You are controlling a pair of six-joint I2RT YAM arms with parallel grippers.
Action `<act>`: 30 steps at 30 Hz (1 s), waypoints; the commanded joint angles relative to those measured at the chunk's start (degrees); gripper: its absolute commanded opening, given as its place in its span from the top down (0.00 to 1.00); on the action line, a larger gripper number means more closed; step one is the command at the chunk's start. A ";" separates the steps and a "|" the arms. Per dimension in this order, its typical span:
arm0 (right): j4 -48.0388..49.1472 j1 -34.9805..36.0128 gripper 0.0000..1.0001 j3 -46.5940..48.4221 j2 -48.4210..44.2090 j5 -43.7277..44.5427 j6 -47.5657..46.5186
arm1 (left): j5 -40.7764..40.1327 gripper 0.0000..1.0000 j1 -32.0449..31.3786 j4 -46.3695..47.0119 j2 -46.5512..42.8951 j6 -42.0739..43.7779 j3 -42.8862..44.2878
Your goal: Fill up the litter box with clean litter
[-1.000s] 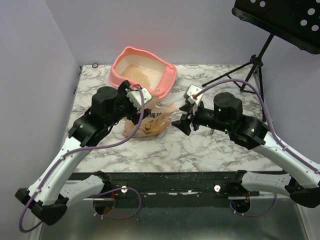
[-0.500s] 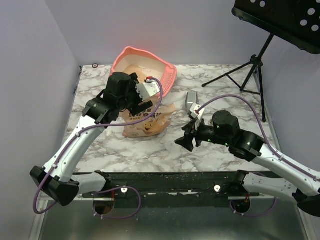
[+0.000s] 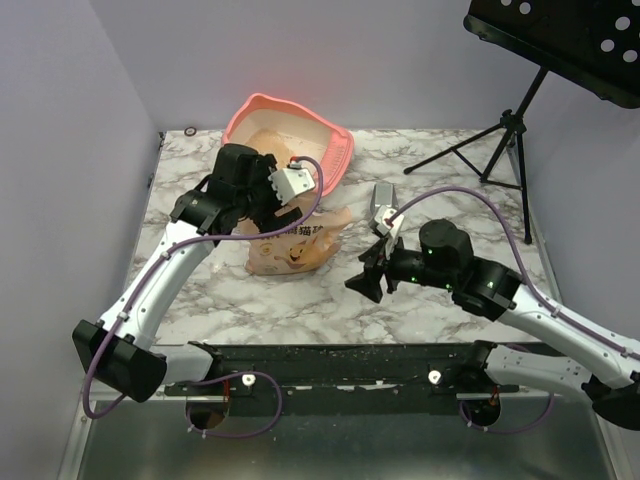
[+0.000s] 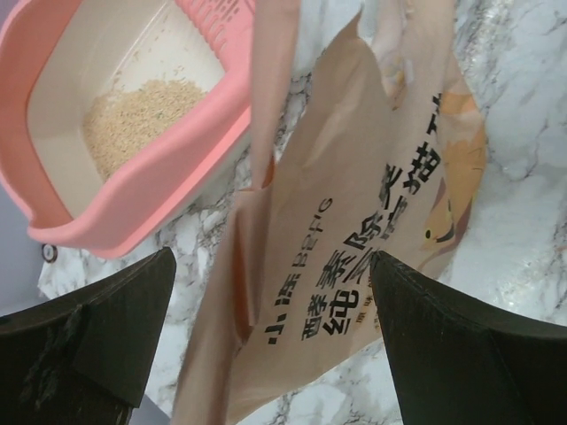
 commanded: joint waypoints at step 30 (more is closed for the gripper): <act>-0.96 -3.17 0.78 25.41 28.07 15.62 -8.38 | -20.87 1.00 -15.06 22.77 -40.61 -17.45 -40.07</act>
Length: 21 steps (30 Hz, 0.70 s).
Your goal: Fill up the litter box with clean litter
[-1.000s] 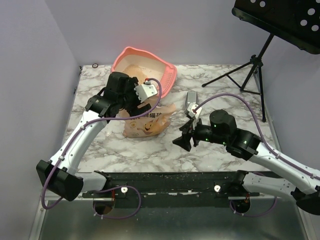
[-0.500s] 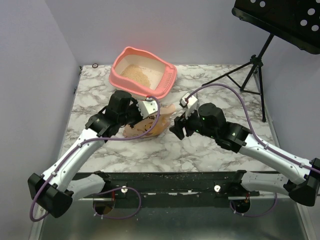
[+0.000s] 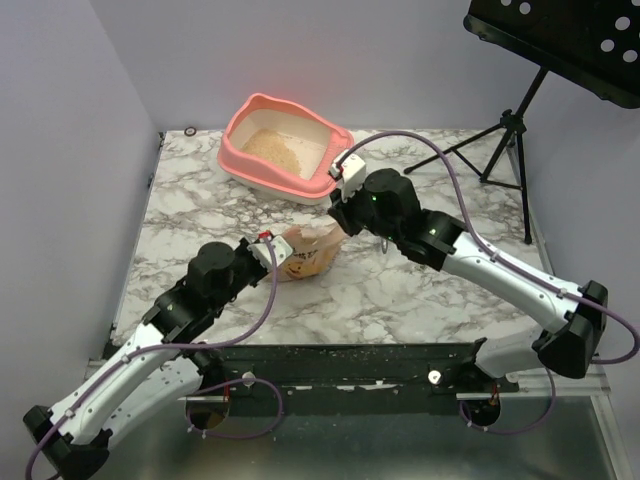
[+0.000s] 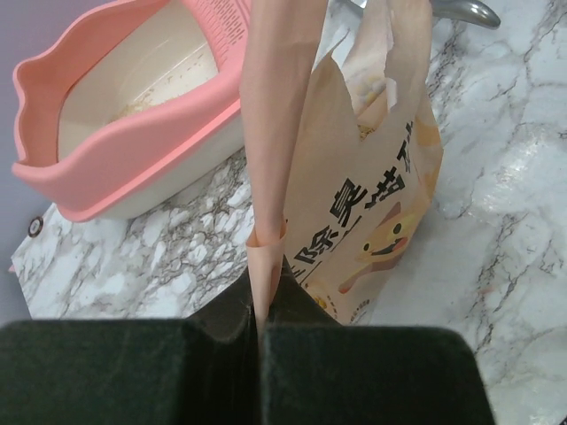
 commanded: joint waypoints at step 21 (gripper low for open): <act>-15.80 -1.85 0.99 13.14 16.72 -32.17 -14.28 | -0.45 1.00 -0.68 6.03 -12.00 -3.66 -7.33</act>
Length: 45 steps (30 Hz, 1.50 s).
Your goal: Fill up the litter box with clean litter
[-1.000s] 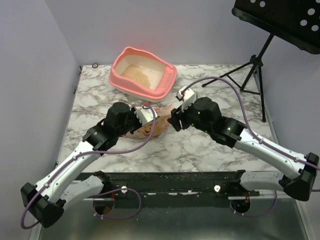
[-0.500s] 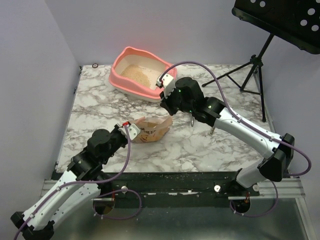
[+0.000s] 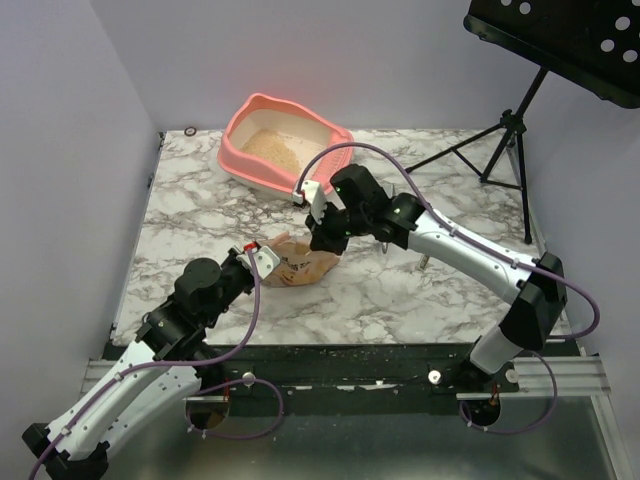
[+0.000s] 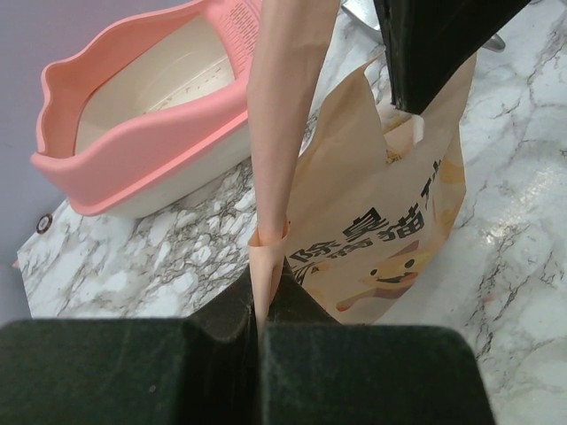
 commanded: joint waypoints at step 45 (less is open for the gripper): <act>-10.70 0.17 0.99 6.57 14.19 -7.69 -2.90 | 1.76 1.00 0.01 5.10 -1.47 -2.56 -0.89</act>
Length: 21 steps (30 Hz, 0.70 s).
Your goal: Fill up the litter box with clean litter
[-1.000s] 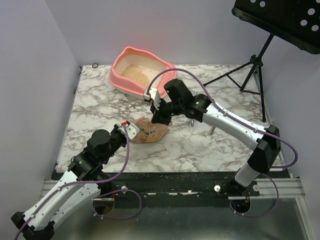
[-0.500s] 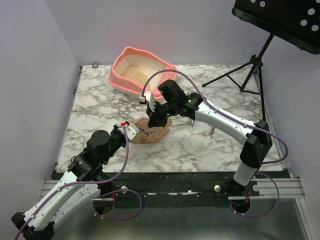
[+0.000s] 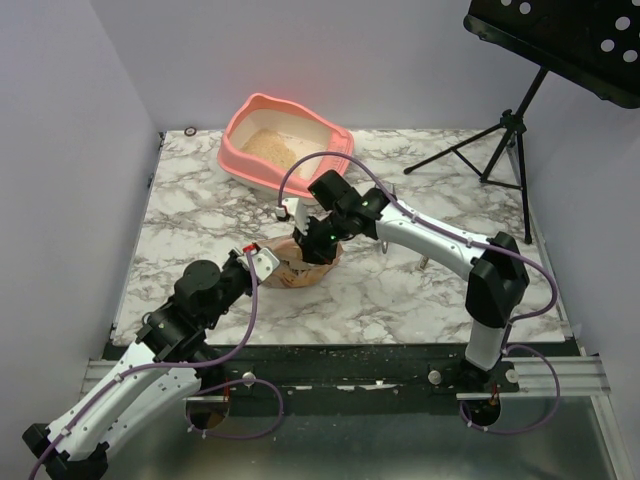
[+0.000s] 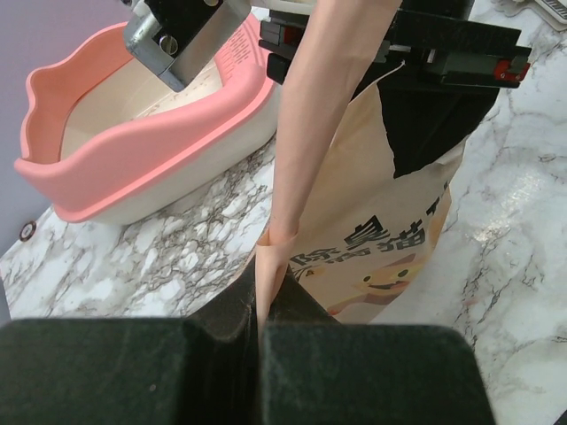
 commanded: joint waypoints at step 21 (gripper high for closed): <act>20.41 0.01 0.22 -11.02 -6.15 24.66 18.46 | -8.69 1.00 0.30 4.65 21.57 17.16 15.46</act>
